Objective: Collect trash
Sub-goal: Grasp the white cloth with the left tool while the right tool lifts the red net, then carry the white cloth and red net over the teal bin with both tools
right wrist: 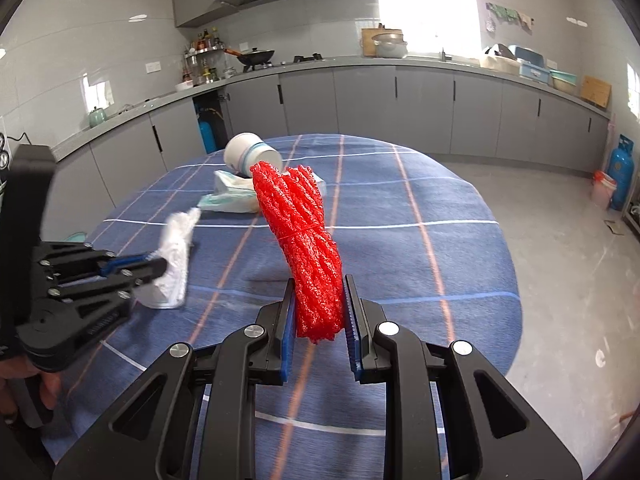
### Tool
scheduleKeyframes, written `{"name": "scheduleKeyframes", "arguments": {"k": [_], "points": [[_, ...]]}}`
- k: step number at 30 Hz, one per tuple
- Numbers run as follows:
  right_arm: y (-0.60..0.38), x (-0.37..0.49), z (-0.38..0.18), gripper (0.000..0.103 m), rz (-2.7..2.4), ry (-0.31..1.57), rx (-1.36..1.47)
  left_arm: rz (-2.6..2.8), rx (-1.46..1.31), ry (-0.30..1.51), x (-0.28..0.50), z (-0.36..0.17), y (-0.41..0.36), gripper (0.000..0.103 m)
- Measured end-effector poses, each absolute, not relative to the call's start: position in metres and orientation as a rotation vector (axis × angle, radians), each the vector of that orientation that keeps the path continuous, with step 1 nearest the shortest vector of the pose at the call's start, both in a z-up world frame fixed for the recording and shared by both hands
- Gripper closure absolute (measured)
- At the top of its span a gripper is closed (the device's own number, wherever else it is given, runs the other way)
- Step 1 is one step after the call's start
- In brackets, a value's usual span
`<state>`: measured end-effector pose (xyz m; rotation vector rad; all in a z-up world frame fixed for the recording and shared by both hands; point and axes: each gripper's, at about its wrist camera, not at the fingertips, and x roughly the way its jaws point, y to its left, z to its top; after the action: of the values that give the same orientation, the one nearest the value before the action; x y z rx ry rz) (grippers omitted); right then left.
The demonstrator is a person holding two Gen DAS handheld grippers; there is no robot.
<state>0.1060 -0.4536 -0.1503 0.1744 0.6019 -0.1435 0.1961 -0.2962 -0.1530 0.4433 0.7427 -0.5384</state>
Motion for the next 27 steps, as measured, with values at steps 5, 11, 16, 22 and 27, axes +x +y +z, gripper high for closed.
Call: {"name": "scheduleKeyframes", "arguments": {"k": [5, 11, 16, 22, 27], "points": [[-0.435, 0.119, -0.145, 0.081, -0.102, 0.587, 0.168, -0.502, 0.403, 0.722, 0.200, -0.139, -0.263, 0.096], [-0.415, 0.134, -0.138, 0.081, -0.052, 0.580, 0.161, -0.466, 0.394, 0.688, 0.198, -0.130, -0.239, 0.096], [-0.404, 0.143, -0.129, 0.081, -0.020, 0.565, 0.153, -0.430, 0.393, 0.661, 0.196, -0.124, -0.220, 0.096], [-0.386, 0.155, -0.118, 0.081, 0.019, 0.548, 0.138, -0.379, 0.366, 0.637, 0.201, -0.113, -0.196, 0.096], [-0.368, 0.167, -0.111, 0.081, 0.056, 0.538, 0.134, -0.331, 0.347, 0.623, 0.206, -0.106, -0.173, 0.096]]}}
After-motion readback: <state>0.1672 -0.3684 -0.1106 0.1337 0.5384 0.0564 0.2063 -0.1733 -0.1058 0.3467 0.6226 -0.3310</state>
